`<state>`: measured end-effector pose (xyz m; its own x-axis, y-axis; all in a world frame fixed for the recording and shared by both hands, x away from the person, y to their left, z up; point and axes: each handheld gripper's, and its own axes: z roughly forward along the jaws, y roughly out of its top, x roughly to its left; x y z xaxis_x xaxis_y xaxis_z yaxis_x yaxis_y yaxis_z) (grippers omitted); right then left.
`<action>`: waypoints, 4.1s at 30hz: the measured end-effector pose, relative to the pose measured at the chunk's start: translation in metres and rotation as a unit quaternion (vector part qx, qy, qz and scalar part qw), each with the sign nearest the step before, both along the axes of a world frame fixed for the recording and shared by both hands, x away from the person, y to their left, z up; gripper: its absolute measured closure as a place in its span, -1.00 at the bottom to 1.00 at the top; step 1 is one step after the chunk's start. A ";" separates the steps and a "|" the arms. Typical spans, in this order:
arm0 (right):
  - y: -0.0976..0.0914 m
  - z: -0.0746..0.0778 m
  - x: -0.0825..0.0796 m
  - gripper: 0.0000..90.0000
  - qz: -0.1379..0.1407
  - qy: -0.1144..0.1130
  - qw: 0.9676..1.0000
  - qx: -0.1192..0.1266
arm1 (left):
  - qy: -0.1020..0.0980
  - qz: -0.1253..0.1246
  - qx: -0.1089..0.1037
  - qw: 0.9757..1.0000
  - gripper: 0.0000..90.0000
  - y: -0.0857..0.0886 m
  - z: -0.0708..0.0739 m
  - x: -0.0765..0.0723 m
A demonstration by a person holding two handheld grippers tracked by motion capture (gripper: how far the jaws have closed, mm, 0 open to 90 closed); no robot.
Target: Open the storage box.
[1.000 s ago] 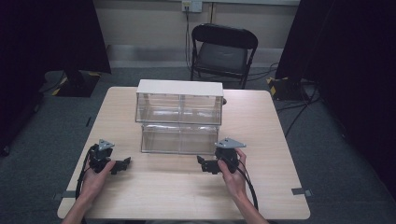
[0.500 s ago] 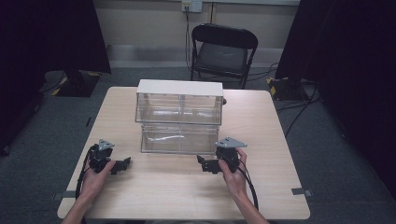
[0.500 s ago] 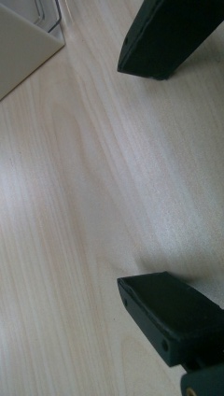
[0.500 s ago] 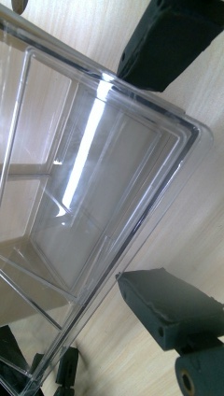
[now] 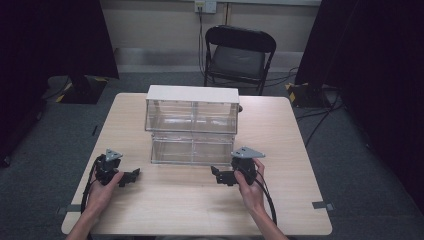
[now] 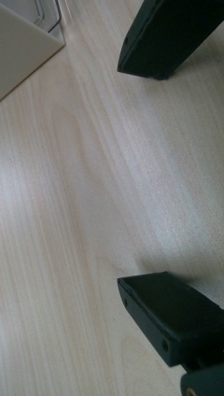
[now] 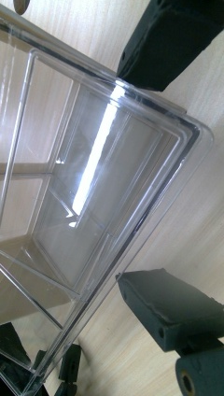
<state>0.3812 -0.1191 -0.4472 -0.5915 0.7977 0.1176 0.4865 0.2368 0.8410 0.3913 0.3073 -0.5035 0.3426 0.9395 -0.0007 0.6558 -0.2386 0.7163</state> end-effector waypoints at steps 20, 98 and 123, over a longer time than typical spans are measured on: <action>0.000 0.005 0.000 -0.91 -0.003 -0.009 1.000 0.008 | 0.000 0.000 0.000 1.000 -0.99 0.000 0.000 0.000; 0.003 0.016 0.018 -0.73 -0.032 -0.025 0.999 0.001 | 0.000 0.000 0.000 1.000 -0.99 0.000 0.000 0.000; 0.001 0.021 0.019 -0.74 -0.040 -0.038 0.998 0.004 | 0.000 0.000 0.000 1.000 -0.99 0.000 0.000 0.000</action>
